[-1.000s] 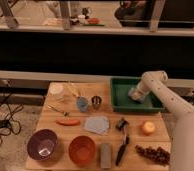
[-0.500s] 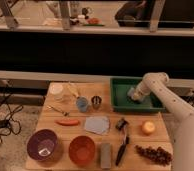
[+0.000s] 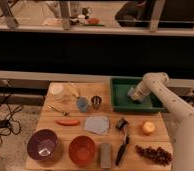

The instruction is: Wipe tray with sponge

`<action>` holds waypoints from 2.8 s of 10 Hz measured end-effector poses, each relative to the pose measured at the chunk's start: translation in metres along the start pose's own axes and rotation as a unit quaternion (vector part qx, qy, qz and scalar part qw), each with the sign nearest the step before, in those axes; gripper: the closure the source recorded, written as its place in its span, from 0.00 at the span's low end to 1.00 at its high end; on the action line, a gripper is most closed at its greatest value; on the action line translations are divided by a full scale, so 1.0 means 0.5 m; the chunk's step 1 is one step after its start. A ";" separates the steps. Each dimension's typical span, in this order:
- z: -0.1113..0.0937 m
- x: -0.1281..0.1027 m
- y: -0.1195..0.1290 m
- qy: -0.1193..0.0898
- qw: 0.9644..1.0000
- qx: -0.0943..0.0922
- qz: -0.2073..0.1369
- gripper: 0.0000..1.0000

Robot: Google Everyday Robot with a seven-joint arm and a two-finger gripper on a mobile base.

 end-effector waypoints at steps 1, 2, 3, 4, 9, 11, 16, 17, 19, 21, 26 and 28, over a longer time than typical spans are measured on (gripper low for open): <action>0.003 -0.001 0.002 0.000 1.000 -0.001 -0.001 0.96; 0.003 -0.005 0.003 0.000 1.000 -0.001 -0.001 0.96; 0.003 -0.006 0.003 -0.001 1.000 -0.001 -0.002 0.96; 0.003 -0.005 0.003 0.000 1.000 -0.001 -0.002 0.96; 0.003 -0.005 0.003 0.000 1.000 -0.001 -0.002 0.96; 0.003 -0.004 0.003 0.000 1.000 -0.001 -0.001 0.96; 0.002 -0.003 0.002 0.000 1.000 -0.001 -0.001 1.00; 0.002 -0.003 0.002 0.000 1.000 -0.001 -0.001 0.95; 0.002 -0.003 0.002 0.000 1.000 -0.001 -0.001 0.76; 0.002 -0.003 0.002 0.000 1.000 -0.001 -0.001 0.57; 0.002 -0.003 0.002 0.000 1.000 -0.001 -0.001 0.20; 0.002 -0.003 0.002 0.000 1.000 -0.001 -0.001 0.20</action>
